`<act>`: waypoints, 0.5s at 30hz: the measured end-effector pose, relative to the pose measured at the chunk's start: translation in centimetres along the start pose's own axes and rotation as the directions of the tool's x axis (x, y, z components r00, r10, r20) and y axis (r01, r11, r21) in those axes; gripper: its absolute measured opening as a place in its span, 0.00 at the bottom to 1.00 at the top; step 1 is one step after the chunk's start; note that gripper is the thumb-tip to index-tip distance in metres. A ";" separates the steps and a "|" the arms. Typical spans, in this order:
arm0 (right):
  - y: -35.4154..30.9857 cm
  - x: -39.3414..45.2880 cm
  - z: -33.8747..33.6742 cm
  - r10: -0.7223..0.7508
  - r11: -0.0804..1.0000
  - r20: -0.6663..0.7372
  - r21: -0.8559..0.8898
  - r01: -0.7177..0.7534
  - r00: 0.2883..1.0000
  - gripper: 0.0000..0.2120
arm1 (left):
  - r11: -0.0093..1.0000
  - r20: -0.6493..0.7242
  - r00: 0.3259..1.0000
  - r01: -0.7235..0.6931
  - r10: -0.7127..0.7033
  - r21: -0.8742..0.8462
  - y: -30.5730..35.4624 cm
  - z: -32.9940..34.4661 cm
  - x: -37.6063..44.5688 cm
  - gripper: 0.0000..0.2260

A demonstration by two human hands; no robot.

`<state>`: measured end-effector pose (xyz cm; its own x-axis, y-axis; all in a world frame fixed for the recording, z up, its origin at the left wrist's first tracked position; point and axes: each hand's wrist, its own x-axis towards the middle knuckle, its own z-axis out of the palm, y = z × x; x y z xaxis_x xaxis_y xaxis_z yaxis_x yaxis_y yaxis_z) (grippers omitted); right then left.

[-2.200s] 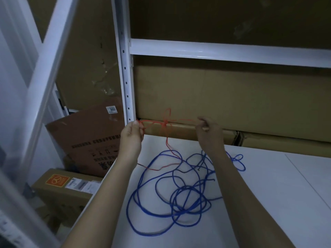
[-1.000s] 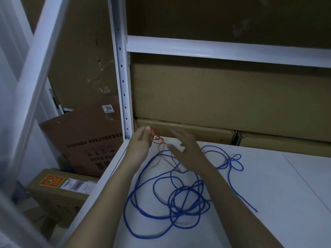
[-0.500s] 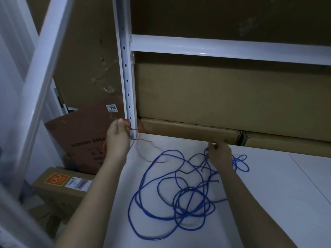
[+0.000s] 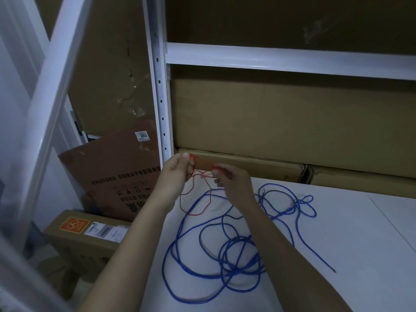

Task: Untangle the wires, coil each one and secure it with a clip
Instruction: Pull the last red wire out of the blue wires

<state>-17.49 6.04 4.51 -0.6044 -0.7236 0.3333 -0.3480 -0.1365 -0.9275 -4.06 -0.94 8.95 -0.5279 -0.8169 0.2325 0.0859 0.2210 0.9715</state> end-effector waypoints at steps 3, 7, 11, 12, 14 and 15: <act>-0.1 0.3 -2.0 0.062 0.998 -0.002 -0.033 -0.062 0.998 0.06 | 1.000 -0.105 0.994 0.018 -0.016 0.018 -0.6 -0.6 0.0 0.18; 1.4 0.8 -5.4 0.121 0.963 -0.150 -0.223 -0.153 0.981 0.07 | 1.000 -0.231 0.973 0.013 -0.016 -0.016 -0.8 -1.0 0.4 0.17; 2.5 1.2 -7.8 0.120 0.918 -0.281 -0.335 -0.214 0.952 0.09 | 0.998 -0.278 0.961 0.030 -0.015 0.050 -1.5 -0.7 0.7 0.17; 2.6 1.3 -7.9 0.120 0.902 -0.292 -0.367 -0.227 0.949 0.09 | 0.998 -0.298 0.953 0.056 -0.048 0.020 -1.6 -0.4 0.7 0.18; 3.1 1.5 -8.1 0.123 0.888 -0.339 -0.383 -0.256 0.933 0.11 | 0.994 -0.334 0.937 0.101 -0.107 -0.035 -1.9 0.1 0.6 0.18; 3.3 1.5 -8.3 0.119 0.880 -0.370 -0.389 -0.270 0.921 0.11 | 0.994 -0.343 0.933 0.105 -0.107 -0.025 -2.2 0.3 0.6 0.18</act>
<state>-25.47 10.14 3.31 -0.8636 -0.4325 0.2591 -0.4220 0.3390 -0.8408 -4.86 -1.78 6.99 -0.2117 -0.9688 0.1291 0.0513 0.1209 0.9913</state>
